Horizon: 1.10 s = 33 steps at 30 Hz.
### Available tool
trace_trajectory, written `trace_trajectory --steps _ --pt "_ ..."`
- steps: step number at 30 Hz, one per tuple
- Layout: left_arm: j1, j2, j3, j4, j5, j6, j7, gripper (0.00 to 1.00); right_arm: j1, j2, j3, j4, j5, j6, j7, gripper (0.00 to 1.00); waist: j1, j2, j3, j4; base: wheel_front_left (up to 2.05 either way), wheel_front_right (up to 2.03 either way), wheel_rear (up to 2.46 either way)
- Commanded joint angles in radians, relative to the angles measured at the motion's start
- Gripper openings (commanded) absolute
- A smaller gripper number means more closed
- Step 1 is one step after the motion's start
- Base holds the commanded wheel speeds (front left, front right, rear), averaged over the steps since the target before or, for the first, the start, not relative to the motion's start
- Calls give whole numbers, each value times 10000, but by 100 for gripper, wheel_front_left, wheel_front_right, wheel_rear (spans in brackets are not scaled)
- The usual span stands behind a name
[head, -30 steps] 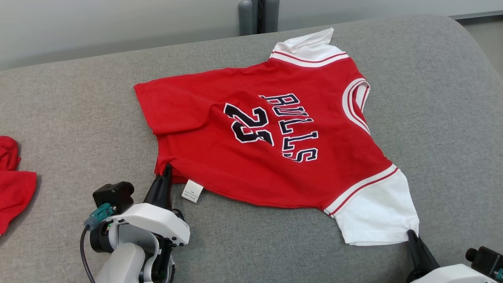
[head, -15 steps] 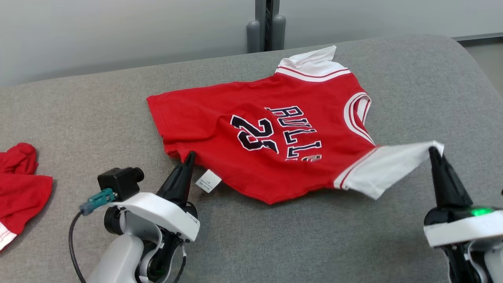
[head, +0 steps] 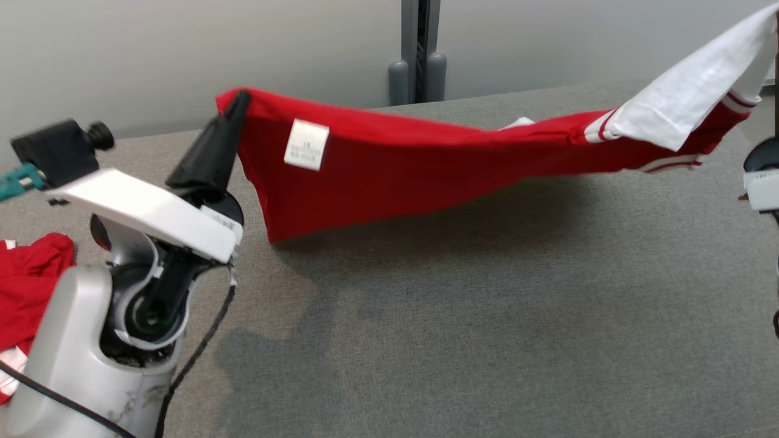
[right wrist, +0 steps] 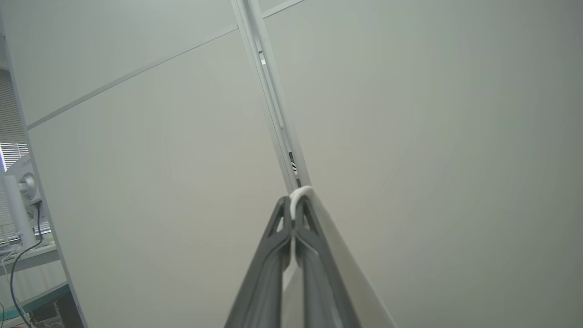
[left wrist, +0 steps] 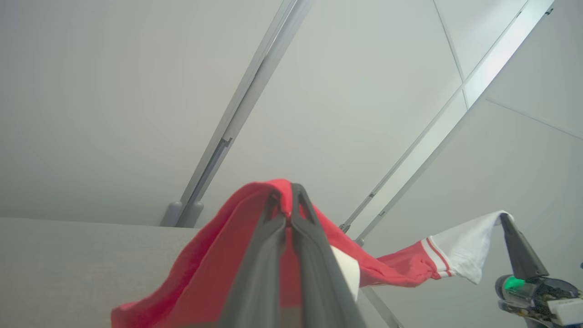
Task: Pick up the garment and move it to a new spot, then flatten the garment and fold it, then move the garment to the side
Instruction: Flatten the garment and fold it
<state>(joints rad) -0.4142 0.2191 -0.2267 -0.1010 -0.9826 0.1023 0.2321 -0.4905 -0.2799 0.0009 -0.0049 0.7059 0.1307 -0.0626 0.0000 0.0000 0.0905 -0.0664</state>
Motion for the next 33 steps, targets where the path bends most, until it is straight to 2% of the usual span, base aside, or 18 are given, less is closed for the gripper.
trace_trajectory --steps 1,5,9,15,19,21,24,29,31,32,33 --pt "-437 93 214 -259 -170 189 201 0 -444 62 -83 187 -74 1 423 0 0 0 14 -13 0 0 0" --pt "-1464 167 411 -613 -403 619 786 0 -1730 -101 -158 519 -497 1 1460 0 0 0 278 37 0 0 0" --pt "-2715 209 434 -360 -412 936 1258 0 -3116 -185 -113 777 -692 1 2169 0 0 0 813 60 0 0 0" --pt "-5298 197 542 842 -289 1385 1783 0 -5869 -363 -240 1739 -717 1 3044 0 0 0 2285 50 0 0 0" --pt "-7561 236 598 2004 0 1425 1759 0 -8191 -381 -28 2962 -844 1 3461 0 0 0 3624 -66 0 0 0" --pt "-8681 187 558 2759 232 1297 1530 0 -9376 -491 116 3718 -1082 1 3251 0 0 0 4178 -110 0 0 0" --pt "-10429 26 486 3948 505 908 1029 0 -11082 -260 244 4811 -1160 1 2559 0 0 0 4875 -184 0 0 0" --pt "-12412 -638 1049 5525 346 517 -427 0 -13002 182 531 6500 -1956 1 309 0 0 0 5624 -293 0 0 0" --pt "-12936 -744 1230 6028 334 347 -1008 0 -13503 258 644 6887 -1966 1 -715 0 0 0 5828 -267 0 0 0" --pt "-12936 -744 1230 6028 334 347 -1008 0 -13503 258 644 6887 -1966 1 -715 0 0 0 5828 -267 0 0 0" --pt "-13193 -808 1222 6232 398 205 -1244 0 -13742 248 726 6992 -1986 1 -1269 0 0 0 5953 -235 0 0 0"
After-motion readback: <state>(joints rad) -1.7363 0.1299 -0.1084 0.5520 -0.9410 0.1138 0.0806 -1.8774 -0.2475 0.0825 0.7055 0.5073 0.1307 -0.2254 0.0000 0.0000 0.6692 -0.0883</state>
